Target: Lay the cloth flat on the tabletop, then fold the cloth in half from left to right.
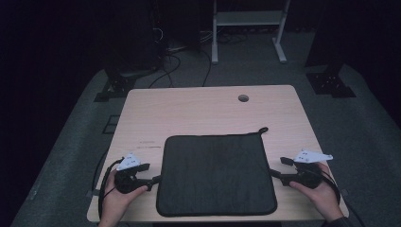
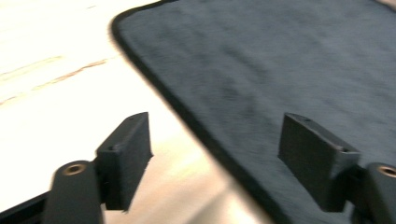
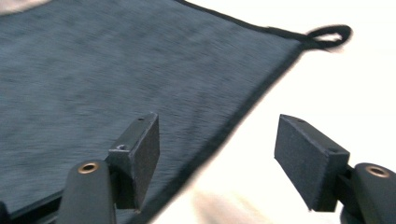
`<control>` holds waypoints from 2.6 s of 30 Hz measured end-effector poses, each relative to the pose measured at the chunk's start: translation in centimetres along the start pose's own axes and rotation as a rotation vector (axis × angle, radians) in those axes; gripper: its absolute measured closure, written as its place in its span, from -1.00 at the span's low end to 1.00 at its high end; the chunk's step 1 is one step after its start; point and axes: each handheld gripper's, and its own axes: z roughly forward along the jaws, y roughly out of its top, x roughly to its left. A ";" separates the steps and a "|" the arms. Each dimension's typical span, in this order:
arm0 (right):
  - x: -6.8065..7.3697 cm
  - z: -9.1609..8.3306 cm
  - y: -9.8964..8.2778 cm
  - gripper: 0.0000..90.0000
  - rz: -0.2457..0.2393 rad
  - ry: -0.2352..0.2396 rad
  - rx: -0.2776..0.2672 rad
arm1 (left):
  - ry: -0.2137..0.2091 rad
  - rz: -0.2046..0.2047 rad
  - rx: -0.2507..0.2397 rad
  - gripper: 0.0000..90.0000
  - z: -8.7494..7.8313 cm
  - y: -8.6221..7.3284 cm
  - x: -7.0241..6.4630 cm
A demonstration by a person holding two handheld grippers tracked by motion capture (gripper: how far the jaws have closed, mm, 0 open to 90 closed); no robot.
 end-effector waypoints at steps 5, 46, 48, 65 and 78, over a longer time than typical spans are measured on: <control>-1.5 1.2 -0.3 -0.41 0.025 -0.081 0.052 | 0.027 -0.013 0.007 -0.64 1.2 0.2 1.2; -4.7 1.5 -1.2 -0.69 0.102 -0.230 0.106 | 0.040 0.015 0.011 0.16 4.3 -0.2 -0.4; -4.7 1.5 -1.2 -0.69 0.102 -0.231 0.106 | 0.039 0.017 0.002 0.30 4.3 -0.3 -0.4; -4.7 1.5 -1.2 -0.69 0.102 -0.231 0.106 | -0.017 -0.068 -0.009 0.91 4.3 -0.2 -0.1; -4.7 1.5 -1.2 -0.69 0.102 -0.231 0.106 | -0.101 -0.065 -0.088 0.91 4.5 2.0 -1.2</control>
